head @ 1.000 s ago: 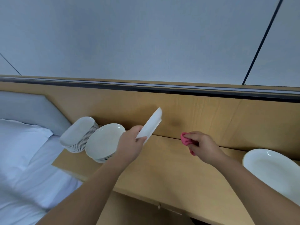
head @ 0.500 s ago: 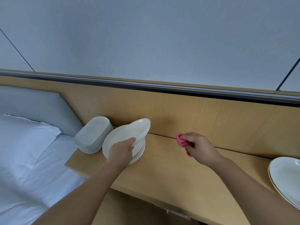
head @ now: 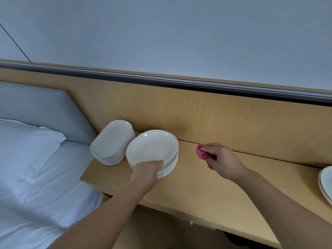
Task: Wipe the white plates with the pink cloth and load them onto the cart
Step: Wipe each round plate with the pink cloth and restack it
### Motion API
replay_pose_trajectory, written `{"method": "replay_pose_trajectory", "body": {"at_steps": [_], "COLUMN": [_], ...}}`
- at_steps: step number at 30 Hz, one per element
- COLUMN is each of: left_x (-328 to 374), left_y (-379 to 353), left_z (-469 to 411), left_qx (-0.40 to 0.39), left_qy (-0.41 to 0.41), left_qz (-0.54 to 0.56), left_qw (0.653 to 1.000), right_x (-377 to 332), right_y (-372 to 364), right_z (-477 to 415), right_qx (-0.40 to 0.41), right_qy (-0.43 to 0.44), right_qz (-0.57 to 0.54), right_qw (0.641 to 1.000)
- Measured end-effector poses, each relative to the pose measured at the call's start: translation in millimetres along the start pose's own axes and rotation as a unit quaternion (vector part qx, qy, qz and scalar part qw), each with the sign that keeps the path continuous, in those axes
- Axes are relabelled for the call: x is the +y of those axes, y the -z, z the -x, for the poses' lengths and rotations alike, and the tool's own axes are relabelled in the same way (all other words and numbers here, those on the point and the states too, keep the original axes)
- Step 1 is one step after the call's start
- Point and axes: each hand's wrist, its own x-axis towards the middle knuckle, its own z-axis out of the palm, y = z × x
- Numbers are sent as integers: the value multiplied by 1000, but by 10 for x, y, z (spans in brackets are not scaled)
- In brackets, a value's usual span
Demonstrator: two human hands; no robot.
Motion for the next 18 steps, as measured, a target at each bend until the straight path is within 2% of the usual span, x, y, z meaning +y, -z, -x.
{"method": "replay_pose_trajectory", "body": {"at_steps": [8,13,18], "left_x": [-96,33,600], "left_y": [-120,-43,29], "left_z": [9,-43,-225], "left_qx": [-11,59,105], "left_qy": [-65,-90,-148], "left_qz": [-57,25,75], "left_qw": [996,994,981], "right_x": [11,66,260], "right_y": [-175,-170,99], "right_z": [-21,76,398], "right_qx": [2,9,36], "right_qy": [-9,-17,-45], "right_qz": [22,18,15], "right_qw": [1000,1000,998]}}
